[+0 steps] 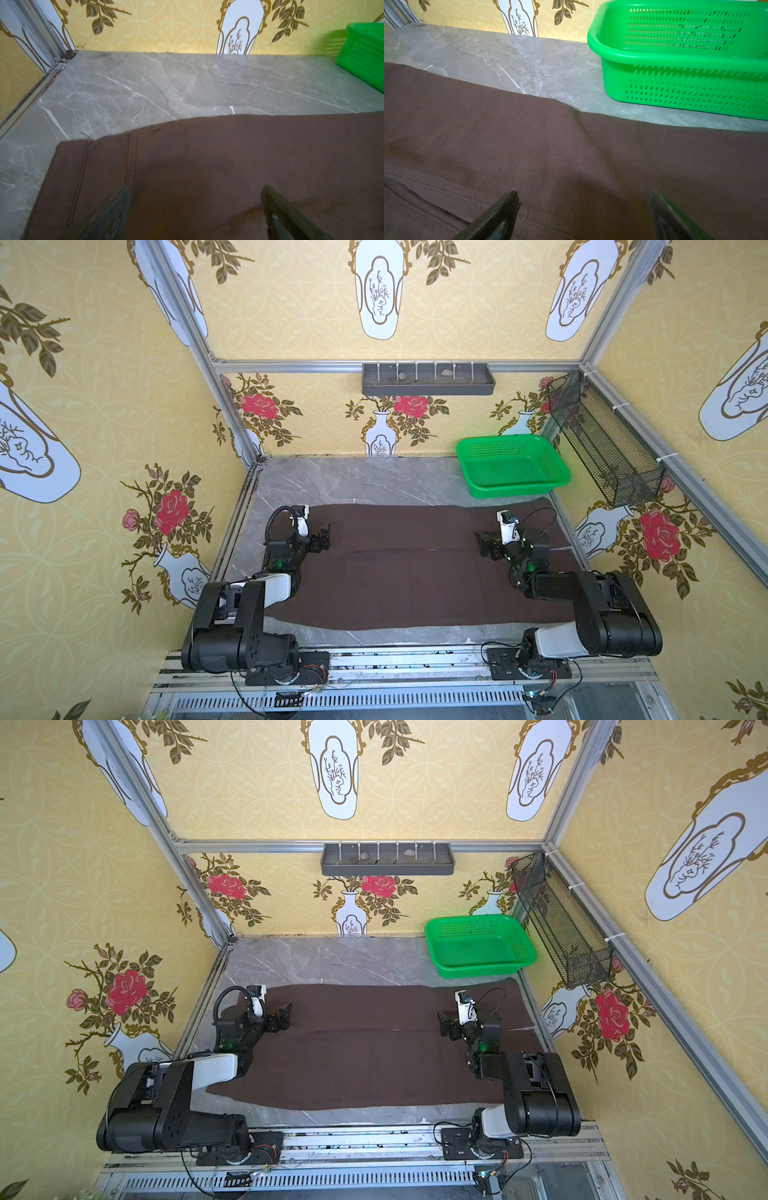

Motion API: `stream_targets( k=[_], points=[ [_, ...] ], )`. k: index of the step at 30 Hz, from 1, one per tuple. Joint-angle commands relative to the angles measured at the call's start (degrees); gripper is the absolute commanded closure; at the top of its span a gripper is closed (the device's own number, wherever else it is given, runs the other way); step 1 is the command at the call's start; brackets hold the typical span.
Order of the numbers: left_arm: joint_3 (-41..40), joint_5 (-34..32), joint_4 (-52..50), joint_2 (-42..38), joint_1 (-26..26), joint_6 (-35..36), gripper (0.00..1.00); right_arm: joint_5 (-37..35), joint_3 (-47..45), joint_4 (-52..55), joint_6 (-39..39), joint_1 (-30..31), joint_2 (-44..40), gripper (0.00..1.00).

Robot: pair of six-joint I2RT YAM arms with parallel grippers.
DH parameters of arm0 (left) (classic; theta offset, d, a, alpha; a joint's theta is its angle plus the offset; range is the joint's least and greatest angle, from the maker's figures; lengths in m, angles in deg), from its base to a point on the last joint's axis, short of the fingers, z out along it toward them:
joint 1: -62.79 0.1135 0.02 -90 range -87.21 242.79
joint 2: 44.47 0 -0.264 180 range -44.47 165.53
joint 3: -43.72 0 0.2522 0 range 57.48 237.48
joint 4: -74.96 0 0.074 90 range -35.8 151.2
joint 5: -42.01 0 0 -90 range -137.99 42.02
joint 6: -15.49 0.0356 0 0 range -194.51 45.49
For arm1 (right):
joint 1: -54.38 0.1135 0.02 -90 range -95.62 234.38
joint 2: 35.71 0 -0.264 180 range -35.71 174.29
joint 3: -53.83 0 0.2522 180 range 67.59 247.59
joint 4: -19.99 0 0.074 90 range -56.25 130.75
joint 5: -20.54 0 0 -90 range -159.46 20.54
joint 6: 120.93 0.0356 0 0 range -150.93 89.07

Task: Roll up the long pants
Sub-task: Fold the long pant at the center of the board.

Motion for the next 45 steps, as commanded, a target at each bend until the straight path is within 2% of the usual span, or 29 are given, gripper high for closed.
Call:
stream_targets(
  k=[1, 3, 5, 6, 7, 8, 9, 10, 13, 15, 17, 18, 20, 22, 24, 27, 29, 30, 31, 32, 33, 37, 39, 40, 43, 45],
  points=[
    [12.7, -10.49, -24.13, -3.7, -2.31, -2.04, 0.01, -11.85, 9.14, 18.96, -0.07, 3.9, -3.65, 0.02],
    [22.94, -11.57, -41.28, -4.93, -2.36, -5.12, 0.01, -21.81, 23.04, 40.43, 3.08, 5.99, -1.55, 0.02],
    [29.73, -11.94, -51.05, -6.89, -2.4, -9.92, 0.01, -31.34, 35.99, 59.76, 14.18, 5.77, 4.01, 0.02],
    [32.33, -11.78, -56.56, -8.02, -2.33, -11.95, 0.01, -32.98, 43.34, 71.08, 19.71, 4.89, 7.93, 0.02],
    [35.02, -11.48, -61.09, -8.37, -2.18, -14.22, 0.01, -31.02, 48.99, 79.12, 22.43, 3.66, 11.34, 0.02],
    [37.81, -9.36, -65.74, -8.06, -1.31, -16.76, 0.01, -28.58, 53.8, 85.89, 24.95, 2.57, 14.64, 0.02],
    [40.21, -3.85, -68.35, -7.37, -0.09, -19.15, 0.01, -26.59, 56.67, 90.43, 27.09, 1.86, 16.63, 0.02],
    [41.29, 1.05, -69.38, -6.7, 1.47, -21.81, 0.01, -23.81, 57.91, 92.68, 28.53, 1.03, 17.6, 0.02],
    [40.79, 15.58, -69.66, -4.23, 5.35, -33.7, 0.01, -10.72, 55.5, 90.44, 32.42, -3.35, 14.43, 0.02],
    [37.62, 25.59, -64.9, -3.1, 6.6, -41.34, 0.01, -1.57, 54.02, 88.58, 35.03, -6.91, 11.99, 0.03],
    [32.71, 31.8, -56.33, -4.19, 6.62, -47.45, 0.01, 4.23, 53.83, 88.15, 36.72, -9.3, 10.41, 0.06],
    [30.39, 31.85, -54.01, -5.44, 6.62, -50.42, 0.01, 6.24, 54.01, 88.16, 37.29, -10.05, 9.72, 0.08],
    [29.62, 29.29, -57.08, -6.56, 6.62, -51.82, 0.01, 6.9, 55.58, 89.58, 37.16, -9.92, 9.69, 0.18],
    [29.34, 29.83, -58.0, -5.95, 6.65, -52.51, 0.01, 7.78, 56.24, 90.06, 38.05, -9.74, 9.6, 0.19],
    [28.71, 32.47, -56.66, -4.83, 6.68, -53.8, 0.01, 8.93, 56.25, 89.65, 38.97, -9.76, 9.52, 0.25],
    [26.23, 33.74, -54.36, -4.18, 6.75, -59.76, 0.01, 10.37, 55.84, 89.32, 40.71, -10.07, 9.02, 0.26],
    [23.29, 35.38, -47.44, -4.78, 6.79, -65.08, 0.35, 10.98, 55.21, 89.07, 41.67, -10.17, 8.0, 0.32],
    [21.57, 36.38, -42.78, -5.03, 6.76, -68.38, 0.88, 11.23, 54.83, 88.93, 42.03, -10.09, 7.38, 0.4],
    [20.83, 37.08, -40.89, -4.85, 6.8, -70.84, 1.0, 11.43, 54.58, 88.79, 42.16, -10.11, 7.02, 0.55],
    [20.72, 37.85, -40.04, -4.63, 6.69, -71.93, 1.0, 11.4, 54.31, 88.89, 42.39, -10.03, 6.66, 0.92],
    [20.99, 38.12, -40.09, -4.46, 6.64, -71.96, 1.0, 11.14, 54.02, 89.27, 42.74, -10.06, 6.46, 1.0],
    [18.82, 38.55, -37.7, -7.26, 6.62, -77.54, 1.0, 10.19, 52.92, 90.0, 43.73, -10.07, 5.94, 1.0],
    [18.53, 39.17, -41.6, -7.9, 6.61, -80.04, 1.0, 5.48, 53.81, 94.53, 47.01, -10.0, 5.43, 1.0],
    [18.34, 40.61, -40.48, -7.44, 6.56, -79.58, 1.0, 3.55, 54.21, 96.2, 48.36, -9.9, 5.09, 1.0],
    [18.03, 42.47, -39.76, -7.9, 6.09, -78.2, 1.0, 3.74, 54.18, 95.19, 47.01, -9.55, 4.59, 1.0],
    [18.56, 41.98, -43.17, -8.56, 6.07, -76.98, 1.0, 4.19, 54.79, 94.93, 45.95, -9.03, 4.94, 1.0]
  ],
)
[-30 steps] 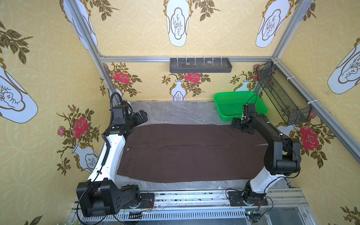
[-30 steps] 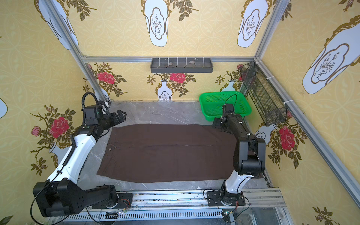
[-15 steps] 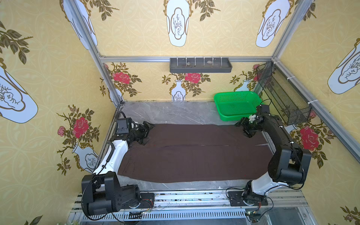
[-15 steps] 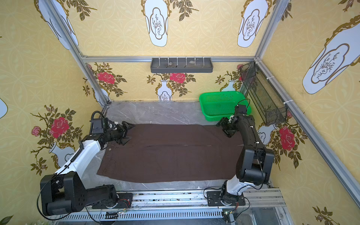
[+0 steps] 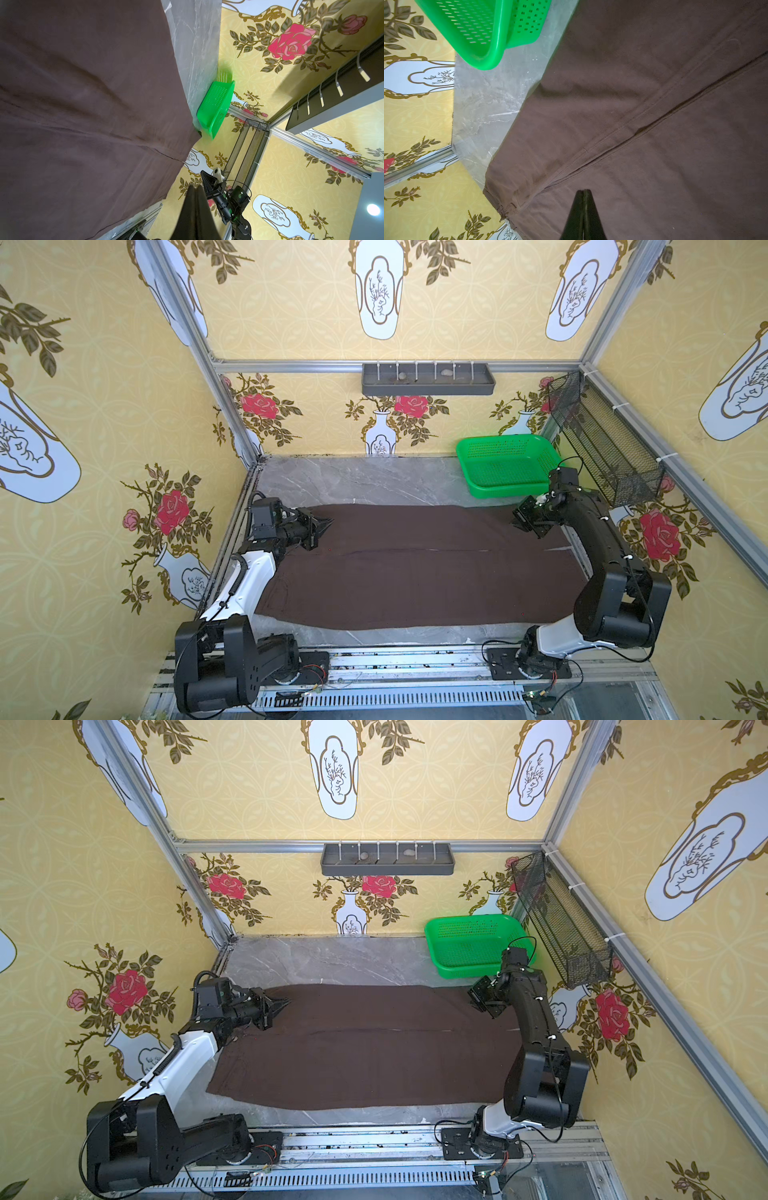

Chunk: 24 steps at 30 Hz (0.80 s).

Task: Roll up the long pants
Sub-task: Fold the long pant at the center of the board.

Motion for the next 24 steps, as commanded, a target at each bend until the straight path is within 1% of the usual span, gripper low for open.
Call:
stream_targets(
  k=[1, 2, 4, 5, 6, 7, 8, 9, 11, 13, 16, 18, 21, 24],
  points=[
    [0.73, 1.5, -2.67, -0.42, -0.1, 1.07, 1.0, -0.2, 0.52, -0.1, -0.94, 0.59, 0.09, 1.0],
    [2.38, 0.14, -7.05, 0.16, -0.03, 4.0, 1.0, 0.5, 0.41, -0.57, -1.39, 0.6, 0.17, 1.0],
    [7.7, -3.88, -20.14, 3.65, -0.08, 11.98, 1.0, 1.3, 0.54, -0.27, -0.99, 0.55, 1.0, 1.0],
    [10.39, -5.31, -24.62, 5.59, -0.08, 15.39, 0.91, 1.64, 0.61, -0.01, -0.59, 0.48, 1.46, 0.97],
    [13.64, -7.05, -29.35, 7.66, -0.22, 18.68, 0.7, 1.85, 0.83, 0.38, -0.36, 0.51, 2.02, 0.78],
    [16.9, -9.62, -33.62, 9.33, -0.27, 21.32, 0.49, 1.71, 1.37, 1.31, -0.34, 0.56, 2.82, 0.65],
    [19.59, -12.31, -36.93, 10.54, -0.37, 23.11, 0.36, 1.24, 1.9, 2.1, -0.42, 0.78, 3.44, 0.55],
    [22.83, -15.52, -40.61, 12.06, -0.37, 24.85, 0.32, -0.01, 2.63, 3.22, -0.41, 1.11, 4.01, 0.47],
    [28.41, -19.28, -44.85, 15.48, -0.37, 27.11, 0.21, -1.94, 3.87, 4.68, -0.64, 1.52, 4.63, 0.36],
    [33.67, -21.88, -48.93, 19.89, -0.42, 27.34, 0.19, -2.82, 5.09, 5.66, -0.9, 1.79, 5.55, 0.33],
    [39.04, -22.24, -50.15, 26.87, -0.45, 24.62, 0.18, -3.93, 7.14, 6.67, -0.9, 2.9, 7.03, 0.33],
    [41.71, -22.02, -49.82, 30.61, -0.54, 23.05, 0.19, -4.51, 7.86, 5.54, -0.86, 4.12, 7.38, 0.32],
    [44.25, -22.08, -49.59, 35.44, -0.45, 18.09, 0.2, -5.35, 8.95, 4.98, -0.34, 5.52, 7.71, 0.31],
    [45.19, -20.93, -45.19, 38.87, -0.01, 11.78, 0.21, -4.87, 8.13, 1.76, -0.26, 6.75, 8.21, 0.31]
  ],
)
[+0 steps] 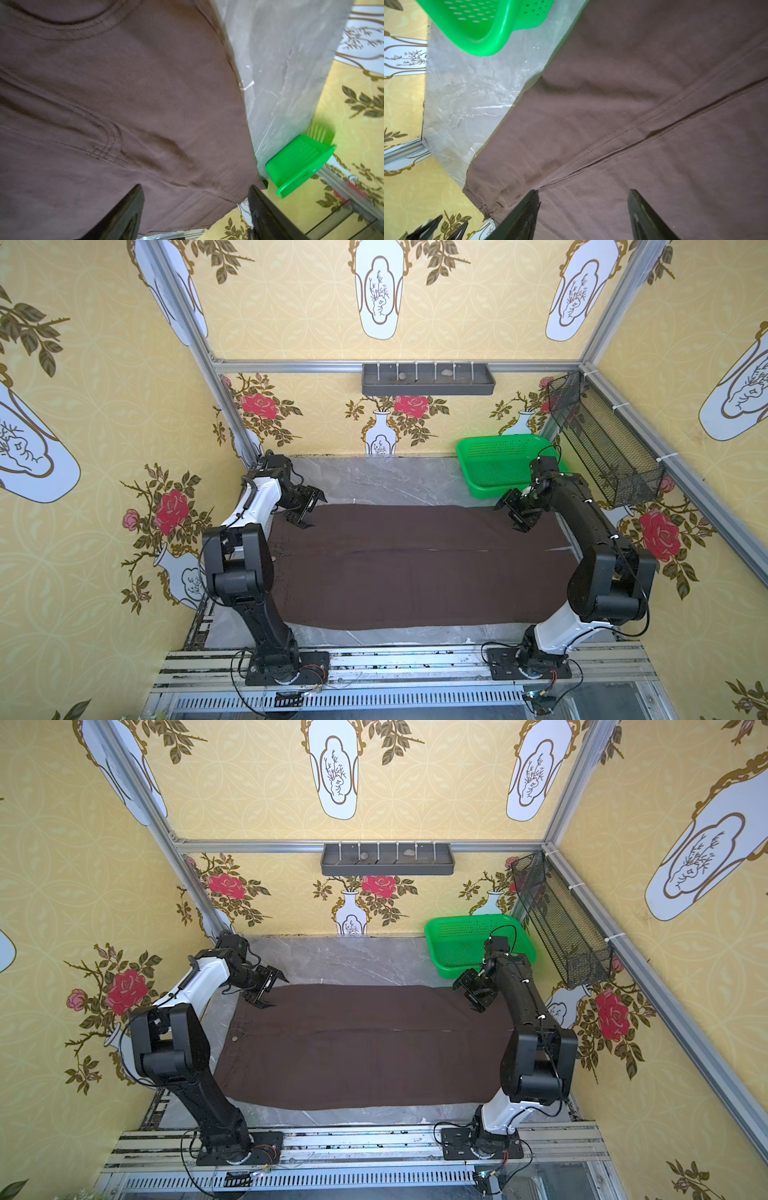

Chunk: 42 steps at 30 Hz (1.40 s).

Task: Roll up the long pants
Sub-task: Fold the long pant at the center of the board.

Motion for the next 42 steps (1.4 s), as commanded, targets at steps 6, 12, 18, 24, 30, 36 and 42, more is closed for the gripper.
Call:
stream_targets(
  k=[6, 12, 18, 24, 30, 36, 42],
  points=[
    [19.23, -1.35, -5.54, 16.4, 0.28, -8.04, 0.25, 1.96, -0.92, -5.05, -0.59, 3.49, 3.41, 0.34],
    [34.28, -0.85, -11.3, 27.25, 0.22, -7.91, 0.26, 2.57, -4.16, -7.2, -0.02, 5.69, 3.51, 0.35],
    [37.18, -1.21, -13.93, 30.85, 0.17, -7.72, 0.28, 1.73, -3.54, -6.73, -1.27, 5.96, 4.83, 0.36],
    [37.29, -1.99, -14.33, 33.61, 0.19, -6.95, 0.31, 1.71, -1.58, -6.07, -1.79, 6.02, 5.85, 0.36],
    [37.51, -2.2, -13.49, 35.96, 0.21, -6.97, 0.34, 1.44, -0.4, -5.27, -2.36, 5.92, 6.6, 0.36],
    [37.1, -2.37, -13.36, 37.52, 0.37, -6.49, 0.47, 1.39, -0.54, -4.99, -2.07, 5.62, 6.43, 0.37],
    [36.95, -2.53, -13.79, 37.52, 0.37, -4.82, 0.54, 1.91, -0.99, -6.73, -1.12, 4.11, 7.0, 0.37]
  ],
)
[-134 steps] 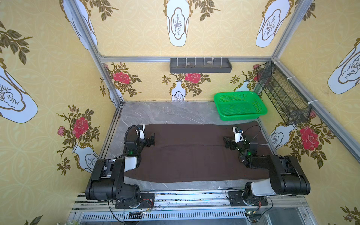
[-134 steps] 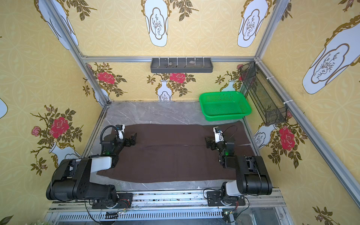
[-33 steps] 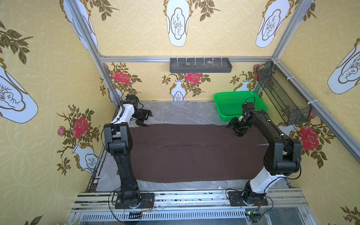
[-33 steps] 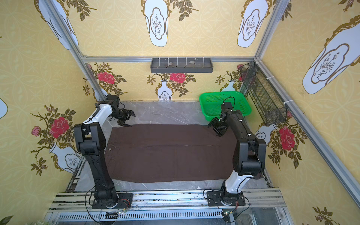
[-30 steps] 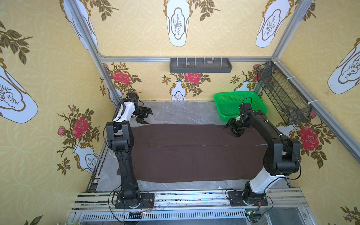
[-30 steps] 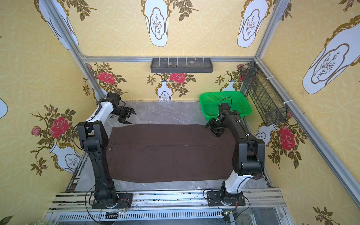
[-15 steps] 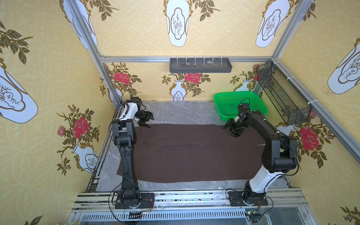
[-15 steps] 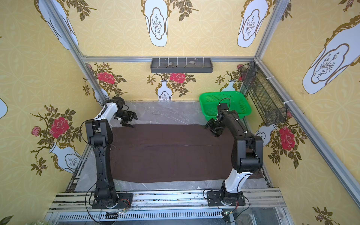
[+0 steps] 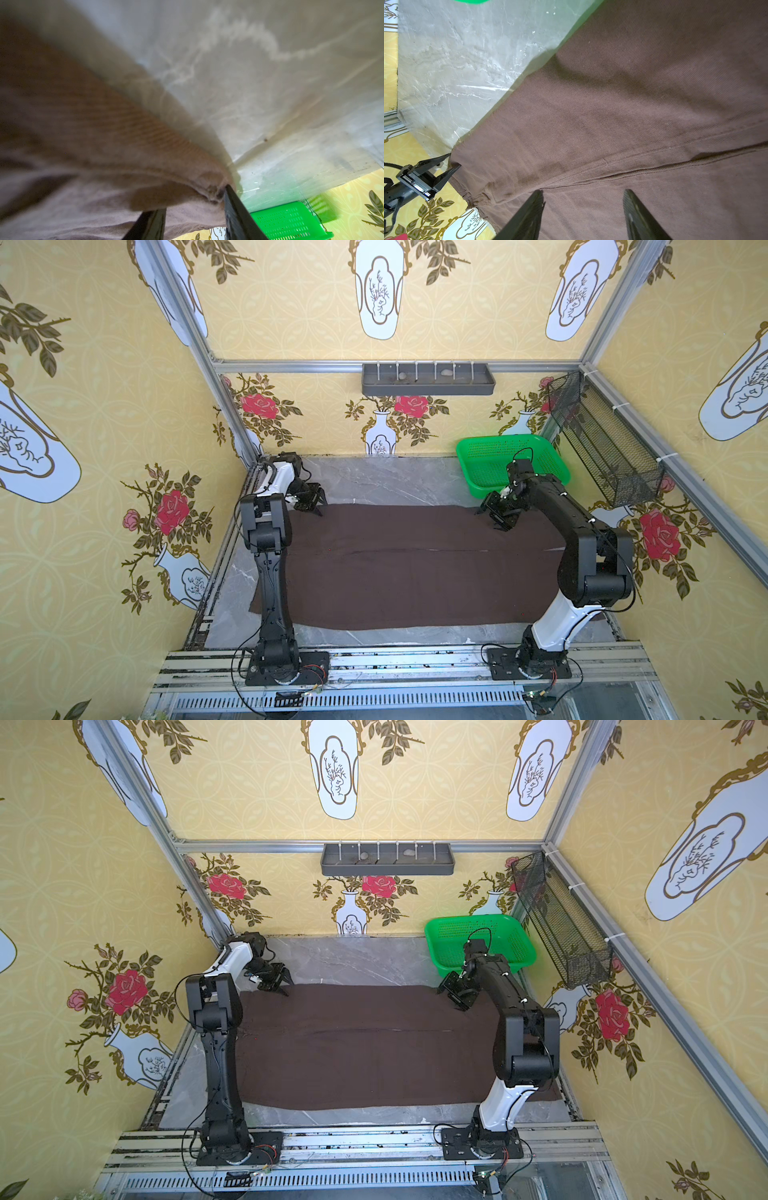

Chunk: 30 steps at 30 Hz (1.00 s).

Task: Roll up the long pants
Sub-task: Fold the long pant at the center of the board.

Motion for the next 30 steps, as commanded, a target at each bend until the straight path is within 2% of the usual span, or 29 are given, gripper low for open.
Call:
stream_targets(
  k=[1, 6, 9, 11, 13, 23, 25, 30],
  points=[
    [-0.6, -1.92, 0.17, 1.12, -0.13, 1.79, 0.54, 0.6, -0.87, -2.48, 1.21, -1.79, 0.11, 0.37],
    [-3.59, -1.34, -0.17, -1.25, -0.18, 3.2, 0.57, 5.25, -6.3, -11.83, 4.82, -8.87, -0.76, 0.37],
    [-6.83, -1.67, 0.38, -4.05, -0.14, 4.41, 0.66, 6.53, -6.8, -14.74, 4.69, -11.42, 0.53, 0.37],
    [-9.01, -0.96, 1.05, -5.8, -0.14, 5.38, 0.77, 7.09, -6.23, -16.02, 4.16, -11.95, 1.78, 0.37],
    [-10.31, -0.5, 0.76, -7.17, -0.13, 6.91, 0.81, 7.53, -5.16, -17.16, 3.88, -12.12, 2.91, 0.37],
    [-14.04, -1.56, -2.69, -12.26, -0.31, 12.61, 0.94, 9.2, -4.78, -23.68, 7.13, -12.19, 7.56, 0.37],
    [-14.47, -1.95, -4.18, -13.79, -0.24, 14.06, 0.99, 9.39, -5.54, -25.33, 7.95, -12.13, 8.57, 0.37],
    [-14.09, -3.78, -7.98, -17.28, -0.23, 17.23, 1.0, 9.69, -5.64, -27.77, 8.85, -11.75, 11.02, 0.38]
  ],
)
